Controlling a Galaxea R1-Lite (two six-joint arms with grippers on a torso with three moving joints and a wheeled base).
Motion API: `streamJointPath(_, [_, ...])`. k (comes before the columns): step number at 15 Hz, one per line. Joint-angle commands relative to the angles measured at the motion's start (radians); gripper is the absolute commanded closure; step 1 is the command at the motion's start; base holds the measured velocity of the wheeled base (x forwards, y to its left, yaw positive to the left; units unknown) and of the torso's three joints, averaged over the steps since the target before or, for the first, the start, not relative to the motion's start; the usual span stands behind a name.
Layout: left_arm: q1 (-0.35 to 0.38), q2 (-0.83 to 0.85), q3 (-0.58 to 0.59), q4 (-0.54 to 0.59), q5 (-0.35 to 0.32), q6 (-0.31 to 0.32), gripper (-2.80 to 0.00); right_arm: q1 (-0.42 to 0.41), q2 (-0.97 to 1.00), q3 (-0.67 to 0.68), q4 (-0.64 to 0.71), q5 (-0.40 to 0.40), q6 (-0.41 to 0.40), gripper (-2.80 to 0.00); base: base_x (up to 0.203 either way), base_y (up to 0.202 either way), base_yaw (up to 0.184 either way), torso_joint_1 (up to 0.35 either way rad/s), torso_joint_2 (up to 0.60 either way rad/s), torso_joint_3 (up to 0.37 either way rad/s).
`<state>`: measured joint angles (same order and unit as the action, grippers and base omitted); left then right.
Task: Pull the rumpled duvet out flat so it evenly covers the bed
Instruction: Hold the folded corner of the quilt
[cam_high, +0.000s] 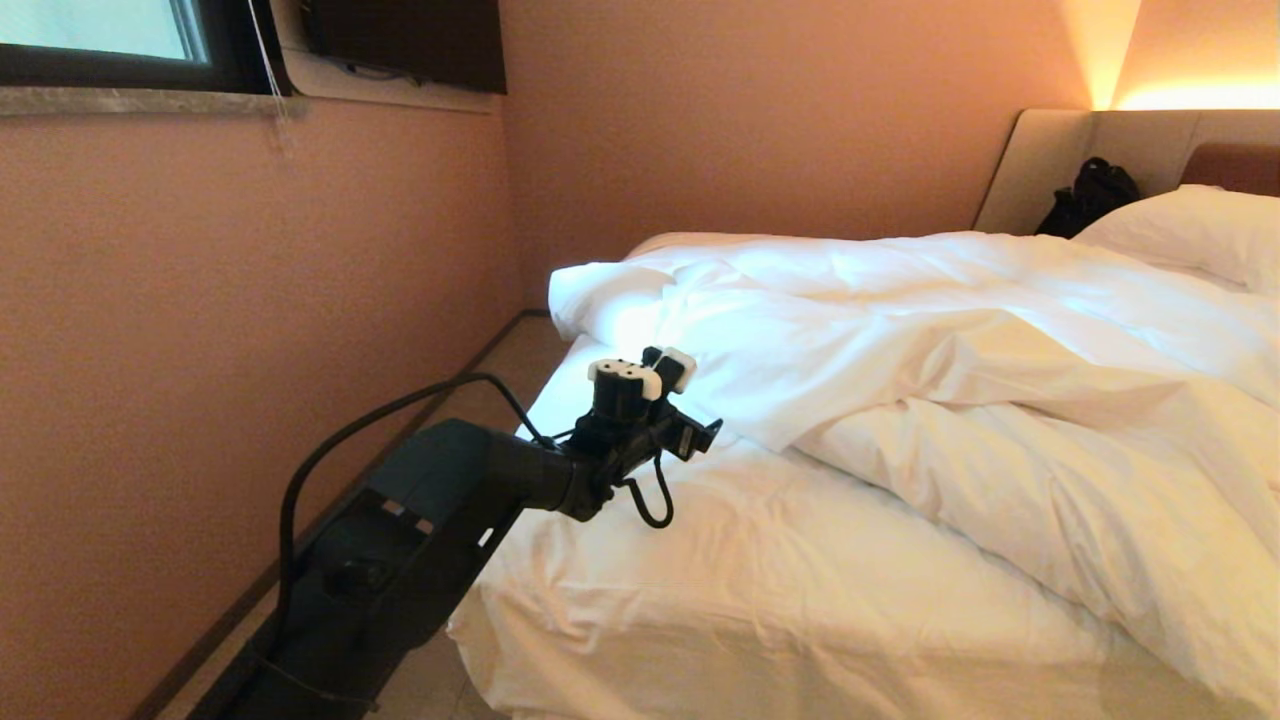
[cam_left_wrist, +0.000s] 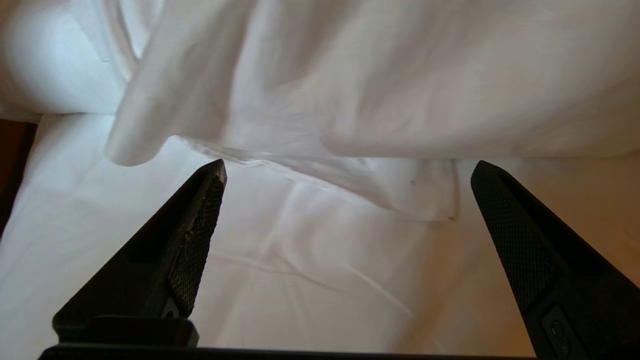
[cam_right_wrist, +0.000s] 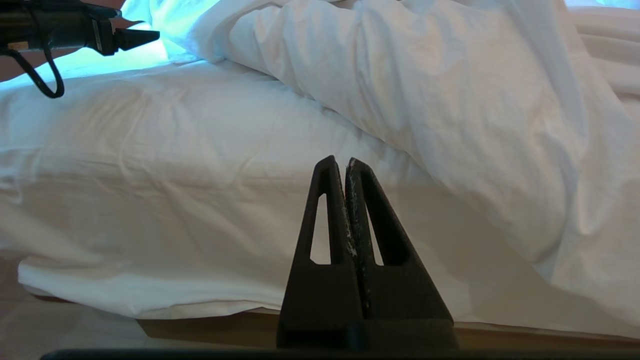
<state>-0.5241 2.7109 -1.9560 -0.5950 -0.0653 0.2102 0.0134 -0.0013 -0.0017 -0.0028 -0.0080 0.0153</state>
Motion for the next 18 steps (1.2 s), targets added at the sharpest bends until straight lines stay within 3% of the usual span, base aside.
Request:
streamJointPath(1, [-0.027, 0.003, 0.000, -0.003, 0.000, 0.014, -2.80, 0.000, 0.001, 0.000, 0.000, 0.000, 0.000, 0.00, 0.000, 0.000, 0.000, 0.000, 0.00, 0.000])
streamJointPath(18, [-0.037, 0.004, 0.000, -0.003, 0.001, 0.020, -2.80, 0.000, 0.001, 0.000, 0.000, 0.000, 0.000, 0.00, 0.000, 0.000, 0.000, 0.000, 0.00, 0.000])
